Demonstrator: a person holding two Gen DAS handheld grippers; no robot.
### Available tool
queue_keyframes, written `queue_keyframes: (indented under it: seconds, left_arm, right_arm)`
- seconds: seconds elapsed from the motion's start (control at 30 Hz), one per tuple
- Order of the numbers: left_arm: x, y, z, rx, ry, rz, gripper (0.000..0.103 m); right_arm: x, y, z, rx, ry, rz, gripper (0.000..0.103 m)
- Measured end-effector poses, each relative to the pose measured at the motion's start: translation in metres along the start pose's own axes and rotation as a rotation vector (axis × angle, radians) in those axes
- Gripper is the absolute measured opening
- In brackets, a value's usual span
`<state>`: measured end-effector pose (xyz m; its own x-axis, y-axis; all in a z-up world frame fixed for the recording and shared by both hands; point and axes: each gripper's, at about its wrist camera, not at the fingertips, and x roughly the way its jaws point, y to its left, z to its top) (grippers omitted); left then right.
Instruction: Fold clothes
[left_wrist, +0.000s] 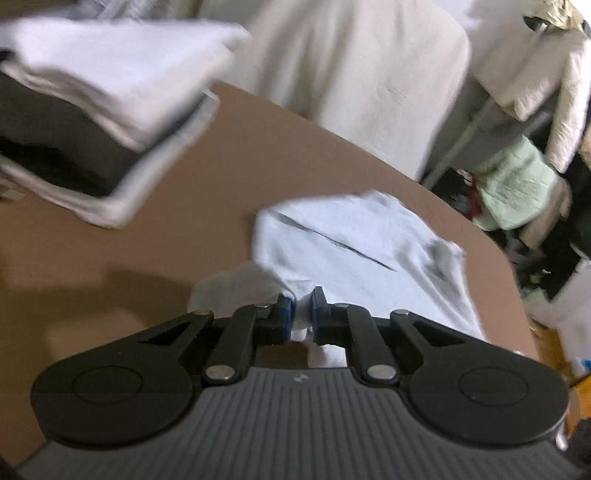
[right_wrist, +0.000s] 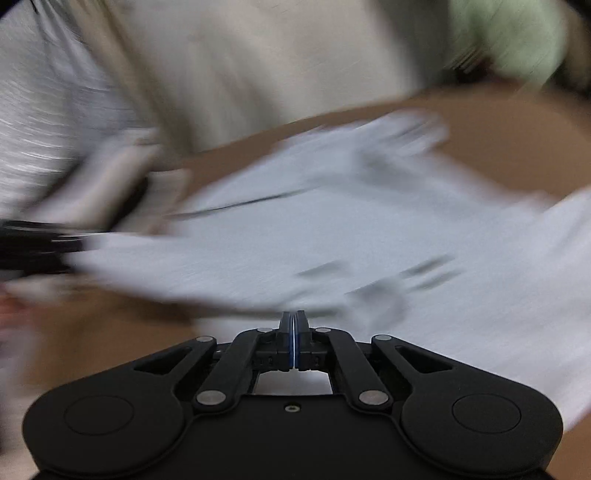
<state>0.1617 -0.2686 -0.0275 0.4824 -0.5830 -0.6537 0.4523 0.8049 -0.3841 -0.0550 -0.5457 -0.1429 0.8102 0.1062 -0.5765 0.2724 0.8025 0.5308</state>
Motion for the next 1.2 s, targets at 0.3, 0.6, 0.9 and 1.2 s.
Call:
queue_keyframes:
  seconds: [0.3, 0.6, 0.9, 1.2]
  left_arm:
    - [0.011, 0.038, -0.049, 0.129, 0.245, 0.4, 0.012]
    - [-0.007, -0.052, -0.074, 0.313, 0.083, 0.446, 0.066]
    - [0.046, -0.125, -0.158, 0.381, 0.37, 0.034, 0.071]
    - [0.038, -0.167, -0.217, 0.622, 0.325, -0.061, 0.075]
  right_arm:
    - [0.017, 0.017, -0.045, -0.101, 0.284, 0.1, 0.008]
    - [-0.04, -0.083, -0.018, 0.273, 0.042, -0.278, 0.057]
    - [-0.039, -0.094, -0.051, 0.42, 0.056, -0.333, 0.065]
    - [-0.037, -0.081, -0.078, 0.343, 0.084, -0.339, 0.065]
